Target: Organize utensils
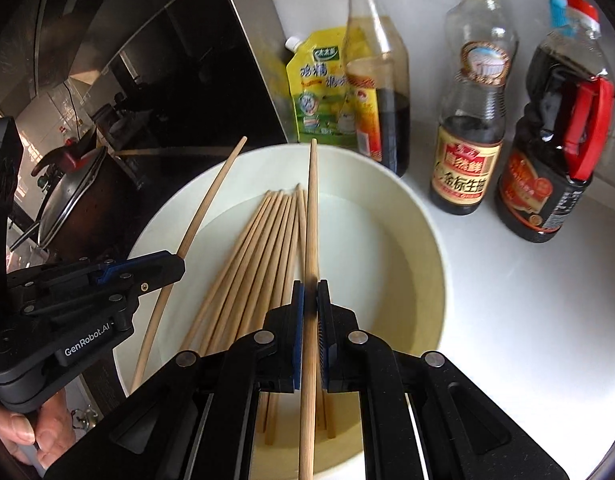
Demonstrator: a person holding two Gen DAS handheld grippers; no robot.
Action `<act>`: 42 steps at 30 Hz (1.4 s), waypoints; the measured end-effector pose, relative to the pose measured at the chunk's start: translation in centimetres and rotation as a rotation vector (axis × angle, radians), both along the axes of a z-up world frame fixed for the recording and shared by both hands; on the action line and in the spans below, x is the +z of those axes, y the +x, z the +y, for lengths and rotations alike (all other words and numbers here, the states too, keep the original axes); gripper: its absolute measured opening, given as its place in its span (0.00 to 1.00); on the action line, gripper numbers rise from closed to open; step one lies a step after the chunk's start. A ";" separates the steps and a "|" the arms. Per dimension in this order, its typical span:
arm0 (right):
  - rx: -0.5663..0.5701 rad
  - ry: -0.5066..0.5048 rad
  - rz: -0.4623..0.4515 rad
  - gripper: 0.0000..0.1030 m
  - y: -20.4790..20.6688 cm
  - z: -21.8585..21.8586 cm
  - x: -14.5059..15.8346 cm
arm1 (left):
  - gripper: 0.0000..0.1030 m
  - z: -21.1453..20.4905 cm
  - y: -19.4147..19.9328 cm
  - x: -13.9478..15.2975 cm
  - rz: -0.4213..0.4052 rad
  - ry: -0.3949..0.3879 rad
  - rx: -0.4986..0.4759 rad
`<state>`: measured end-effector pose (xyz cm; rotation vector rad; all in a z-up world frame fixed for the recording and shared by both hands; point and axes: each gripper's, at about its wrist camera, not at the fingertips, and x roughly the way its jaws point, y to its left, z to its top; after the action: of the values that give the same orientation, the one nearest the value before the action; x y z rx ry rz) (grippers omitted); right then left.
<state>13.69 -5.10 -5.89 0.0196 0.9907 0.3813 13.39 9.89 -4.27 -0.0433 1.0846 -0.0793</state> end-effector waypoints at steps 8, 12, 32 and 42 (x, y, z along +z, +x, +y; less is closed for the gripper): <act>0.008 -0.037 0.058 0.07 0.7 1.7 -1.3 | 0.18 1.2 -0.1 -1.7 0.049 0.002 0.032; -0.015 -0.049 0.016 0.23 0.2 1.2 -0.4 | 0.72 1.5 -0.7 -0.6 0.020 0.033 0.062; -0.028 -0.053 -0.053 0.40 -6.1 -2.5 4.0 | 0.83 -1.0 -6.4 3.3 -0.022 0.037 0.101; 0.002 -0.070 -0.086 0.40 -7.9 -2.4 4.9 | 0.84 -1.3 -8.4 4.5 -0.041 0.057 0.133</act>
<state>5.75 -7.46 -0.98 -0.0608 0.9186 0.3459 5.03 8.59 0.23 -0.0621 1.0404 0.0707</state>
